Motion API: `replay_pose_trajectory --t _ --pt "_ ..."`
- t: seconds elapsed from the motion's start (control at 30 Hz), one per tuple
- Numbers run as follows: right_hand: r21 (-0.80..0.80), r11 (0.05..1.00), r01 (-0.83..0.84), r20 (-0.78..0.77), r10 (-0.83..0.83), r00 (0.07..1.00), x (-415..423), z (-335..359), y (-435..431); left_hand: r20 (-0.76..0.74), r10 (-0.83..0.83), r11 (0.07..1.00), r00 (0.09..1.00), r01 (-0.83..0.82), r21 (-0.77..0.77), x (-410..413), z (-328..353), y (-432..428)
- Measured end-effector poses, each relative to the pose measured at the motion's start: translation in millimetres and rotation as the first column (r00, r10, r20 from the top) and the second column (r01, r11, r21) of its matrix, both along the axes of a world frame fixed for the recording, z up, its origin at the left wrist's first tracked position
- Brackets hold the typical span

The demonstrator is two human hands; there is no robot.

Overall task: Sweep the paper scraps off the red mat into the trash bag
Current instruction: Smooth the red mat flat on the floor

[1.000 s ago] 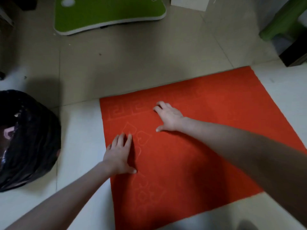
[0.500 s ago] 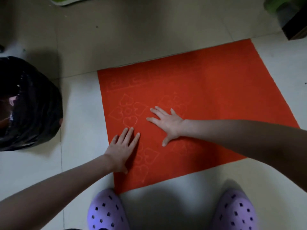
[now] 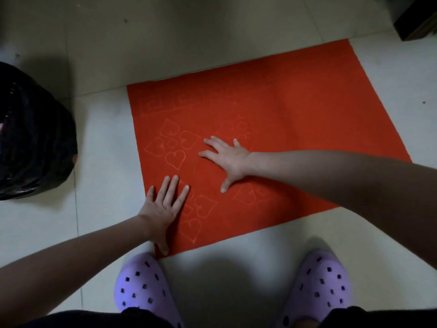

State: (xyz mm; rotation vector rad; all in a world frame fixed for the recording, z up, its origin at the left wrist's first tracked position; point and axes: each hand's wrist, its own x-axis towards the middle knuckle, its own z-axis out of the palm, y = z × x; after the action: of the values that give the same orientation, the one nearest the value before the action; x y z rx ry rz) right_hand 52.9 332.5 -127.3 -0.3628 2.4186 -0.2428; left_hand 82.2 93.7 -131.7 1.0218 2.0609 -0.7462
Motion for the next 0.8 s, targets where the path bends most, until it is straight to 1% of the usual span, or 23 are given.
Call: replay_pose_trajectory --t 0.07,0.13,0.2,0.23,0.3,0.37,0.43,0.47,0.5,0.53,0.57,0.6,0.63,0.7,0.73,0.77,0.8 --pt "0.024 0.999 -0.041 -0.015 0.042 0.999 -1.1 -10.4 2.5 -0.013 0.001 0.999 1.0 -0.002 -0.043 1.1 4.8 4.1" --pt "0.027 0.999 -0.031 -0.062 0.032 0.998 3.3 -13.1 3.3 -0.034 -0.033 0.998 0.999 0.031 -0.062 2.4 9.3 8.3" --pt "0.032 0.999 -0.026 -0.126 0.03 0.992 16.6 -8.8 11.8 -0.029 -0.077 0.99 0.997 0.073 -0.123 -2.1 16.7 16.9" --pt "0.038 0.998 -0.043 -0.143 0.048 0.988 28.4 -7.0 19.4 -0.004 -0.071 0.986 0.997 0.07 -0.153 -7.0 20.6 22.3" --pt "0.061 0.997 -0.053 -0.168 0.063 0.984 56.6 -6.4 50.4 0.047 -0.004 0.99 0.999 0.01 -0.14 -22.2 34.7 40.5" --pt "0.062 0.996 0.057 -0.213 -0.042 0.976 88.1 -10.1 93.3 0.078 0.013 0.998 0.997 -0.008 -0.069 -37.9 47.8 67.2" --pt "0.068 0.961 0.267 -0.284 -0.238 0.929 119.6 -17.1 137.4 0.042 -0.057 0.998 0.997 0.056 0.033 -49.9 55.5 104.3" --pt "0.077 0.912 0.404 -0.314 -0.362 0.878 134.9 -20.4 156.2 0.02 -0.089 0.993 0.996 0.087 0.086 -54.5 55.0 127.5" --pt "0.081 0.835 0.544 -0.343 -0.489 0.802 147.9 -25.0 170.6 0.012 -0.105 0.986 0.994 0.103 0.131 -57.9 53.3 150.4" --pt "0.07 0.733 0.676 -0.375 -0.609 0.699 157.6 -29.7 179.1 0.017 -0.103 0.983 0.995 0.099 0.157 -60.3 50.9 171.1" --pt "0.044 0.601 0.798 -0.408 -0.718 0.564 166.5 -34.5 187.5 0.023 -0.093 0.982 0.995 0.088 0.169 -60.8 47.3 192.5" --pt "0.017 0.447 0.894 -0.427 -0.806 0.411 175.6 -39.2 197.1 0.022 -0.085 0.983 0.996 0.08 0.163 -59.2 42.2 213.5" --pt "0.001 0.295 0.955 -0.432 -0.862 0.267 182.9 -43.8 204.0 0.009 -0.072 0.987 0.997 0.07 0.147 -56.9 37.1 226.3" --pt "0.0 0.008 1.0 -0.423 -0.906 0.007 197.6 -49.7 222.7 -0.053 -0.076 0.989 0.996 0.082 0.119 -51.4 26.3 243.0" --pt "0.008 -0.112 0.994 -0.416 -0.904 -0.099 203.0 -50.6 232.9 -0.086 -0.082 0.99 0.993 0.091 0.112 -49.7 21.7 247.7" --pt "0.021 -0.199 0.98 -0.406 -0.897 -0.174 204.9 -51.4 239.8 -0.108 -0.079 0.99 0.991 0.091 0.109 -49.4 18.9 247.3" --pt "0.038 -0.255 0.966 -0.395 -0.892 -0.22 204.0 -51.1 245.1 -0.116 -0.078 0.99 0.99 0.091 0.107 -50.6 17.2 247.2"
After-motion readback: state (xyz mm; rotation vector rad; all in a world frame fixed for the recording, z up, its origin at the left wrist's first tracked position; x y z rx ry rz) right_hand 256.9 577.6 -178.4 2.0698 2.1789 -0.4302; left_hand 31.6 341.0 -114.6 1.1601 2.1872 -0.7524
